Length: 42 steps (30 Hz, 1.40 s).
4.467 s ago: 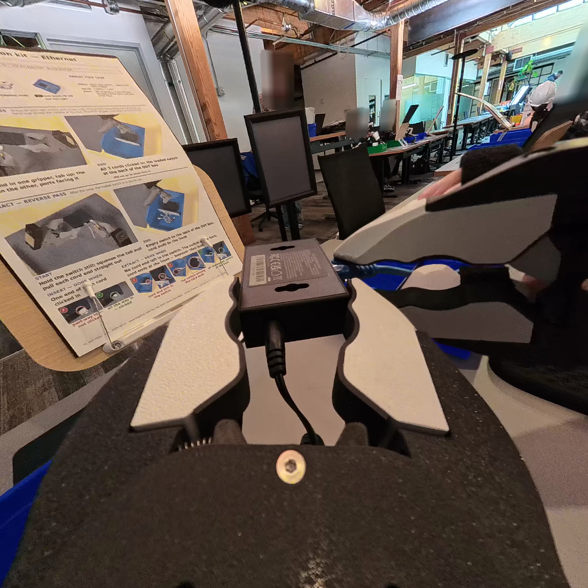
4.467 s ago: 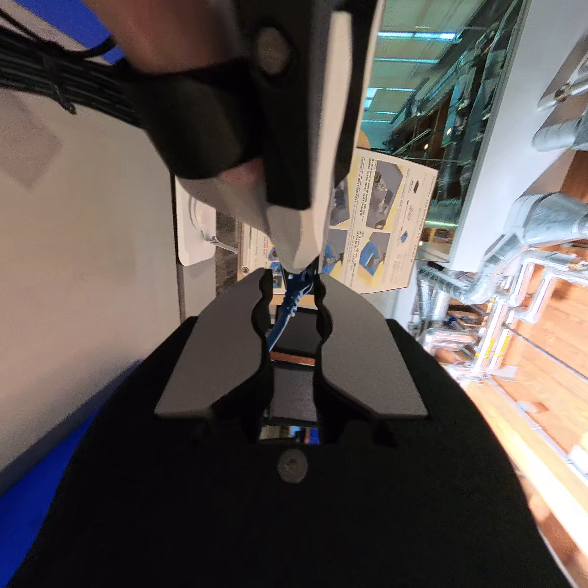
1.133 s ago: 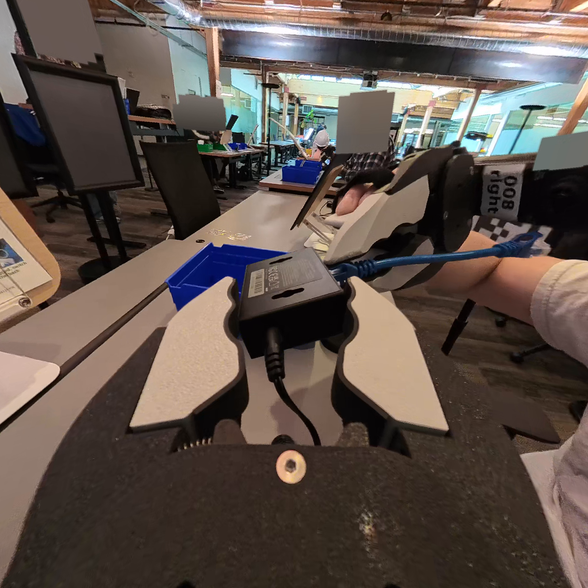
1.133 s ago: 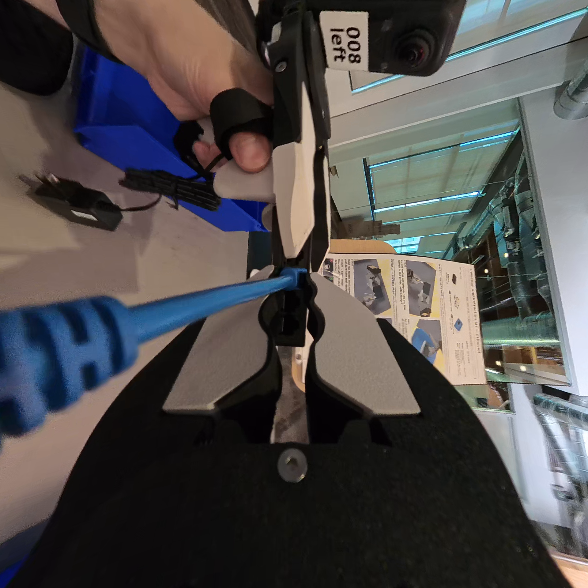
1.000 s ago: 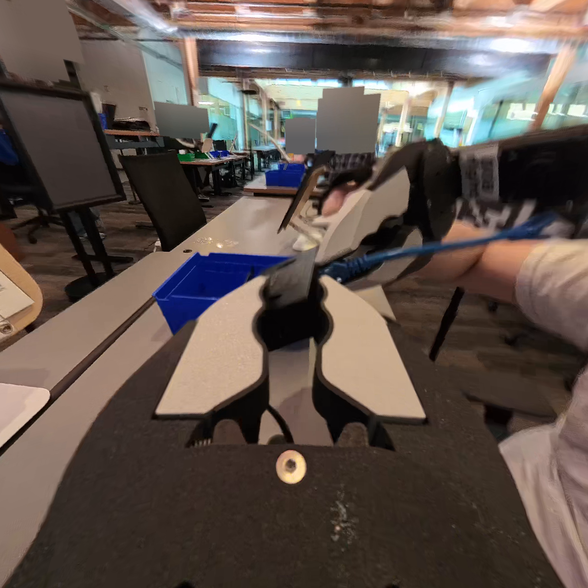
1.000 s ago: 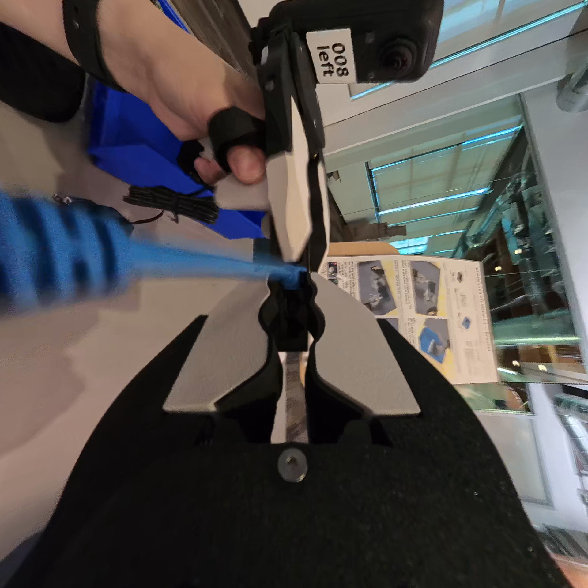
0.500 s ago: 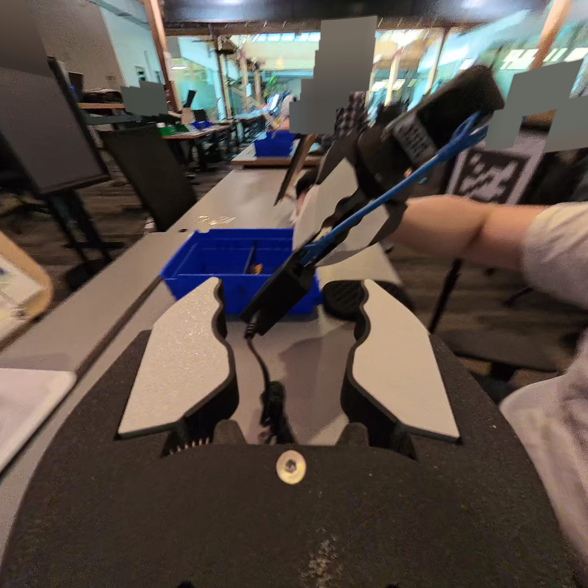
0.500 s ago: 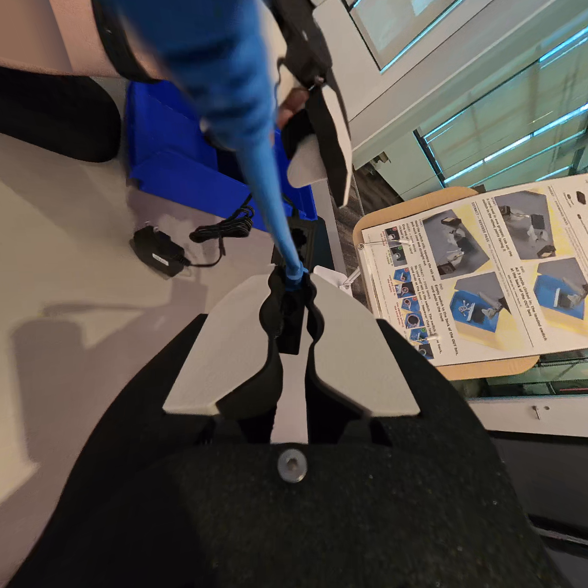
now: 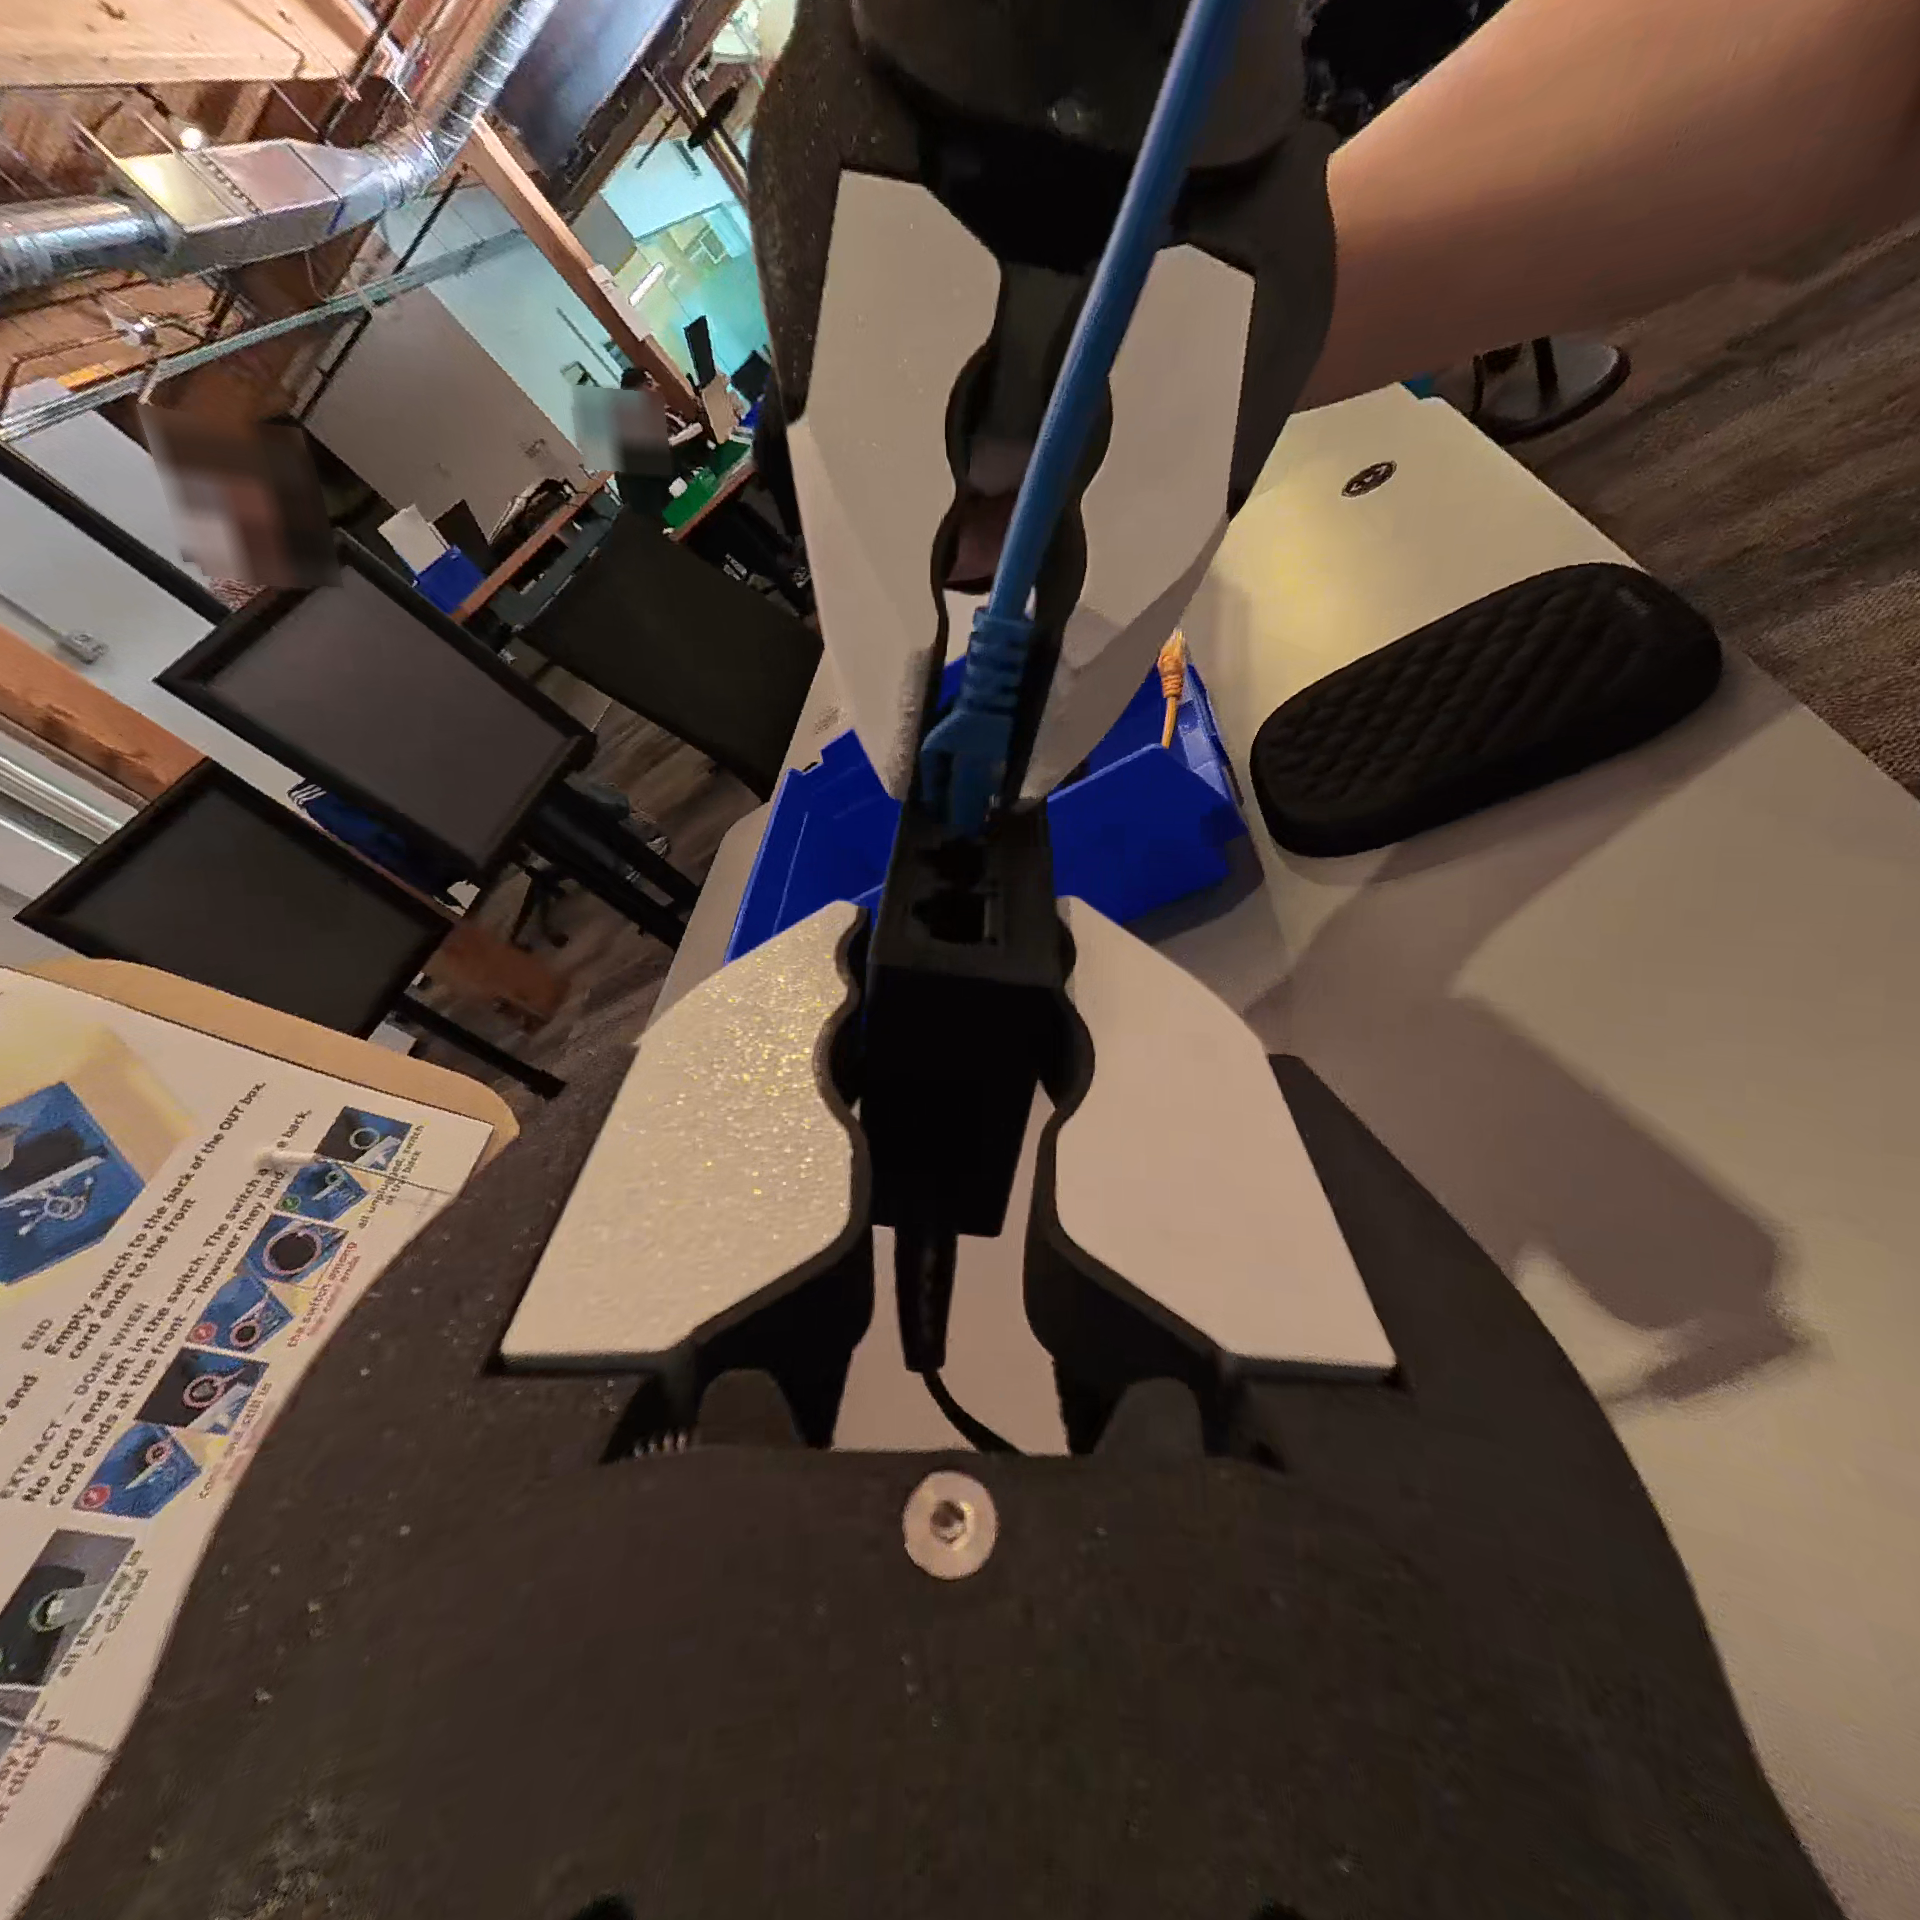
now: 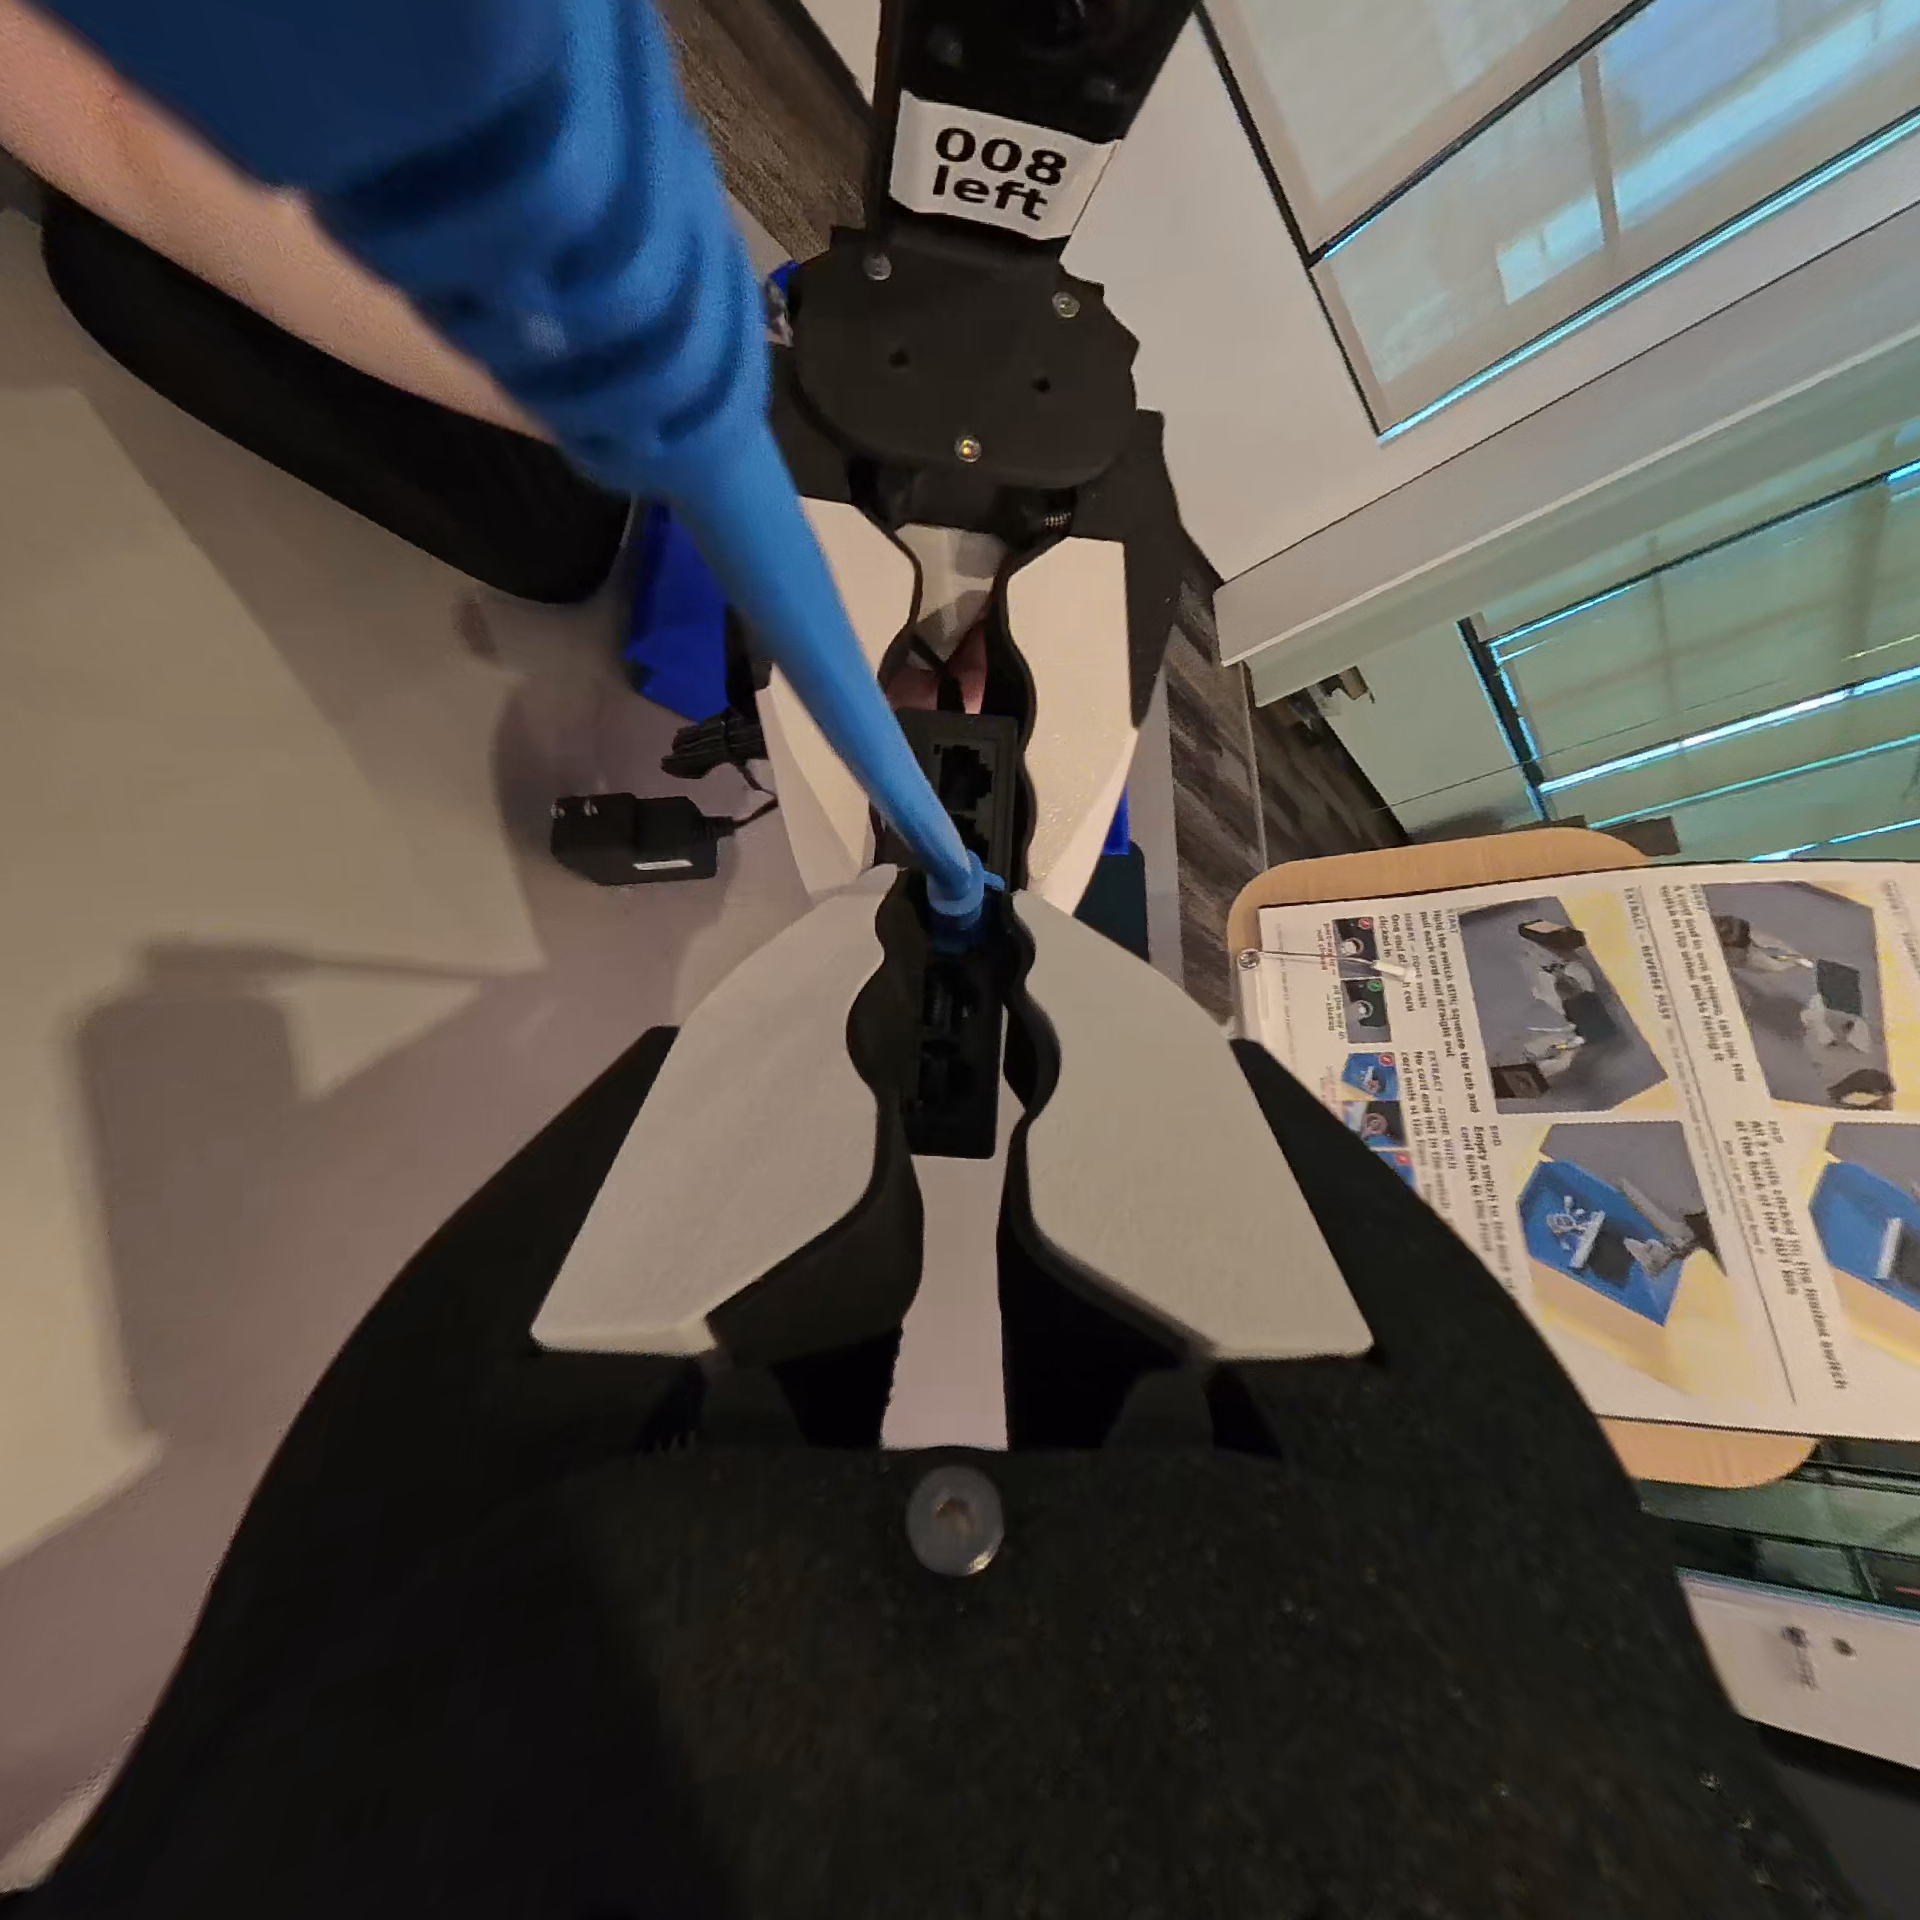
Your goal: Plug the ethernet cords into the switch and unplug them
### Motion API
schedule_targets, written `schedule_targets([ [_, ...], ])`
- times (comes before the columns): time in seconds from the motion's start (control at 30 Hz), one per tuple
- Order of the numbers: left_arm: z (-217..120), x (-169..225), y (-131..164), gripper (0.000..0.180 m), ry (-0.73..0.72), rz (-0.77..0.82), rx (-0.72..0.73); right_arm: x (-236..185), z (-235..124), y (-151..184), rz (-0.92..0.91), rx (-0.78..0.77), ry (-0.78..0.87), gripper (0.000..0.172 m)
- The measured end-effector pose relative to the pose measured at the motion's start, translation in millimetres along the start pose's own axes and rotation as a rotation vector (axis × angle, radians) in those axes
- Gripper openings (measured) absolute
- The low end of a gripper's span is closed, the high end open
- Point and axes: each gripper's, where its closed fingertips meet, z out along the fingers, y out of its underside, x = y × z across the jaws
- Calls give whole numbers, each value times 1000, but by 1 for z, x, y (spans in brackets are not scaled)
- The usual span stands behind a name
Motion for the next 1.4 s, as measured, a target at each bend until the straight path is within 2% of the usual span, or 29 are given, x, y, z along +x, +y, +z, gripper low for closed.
schedule_targets([
  [0.17,3,-1,7,29,-45,68,-81,-1,0,6,39,-22,-50,13],
  [0.47,4,2,9,28,-10,33,-94,-5,2,11,9,-112,-105,14],
  [0.63,4,6,5,29,17,16,-76,-5,0,7,53,-98,-120,12],
  [0.73,12,8,6,35,-12,61,-79,-8,1,2,94,-57,-142,12],
  [0.8,21,12,16,34,-21,83,-139,-15,6,9,78,-108,-175,12],
  [0.93,25,13,14,32,7,-23,-102,-12,2,10,149,-72,-180,12],
  [1.03,27,17,20,31,27,-40,-165,-16,1,14,208,-60,-209,12],
  [1.2,32,28,25,31,112,-122,-185,-23,-1,18,278,-89,-262,12],
  [1.4,35,32,27,30,112,-135,-226,-25,-4,21,301,-123,-271,12],
])
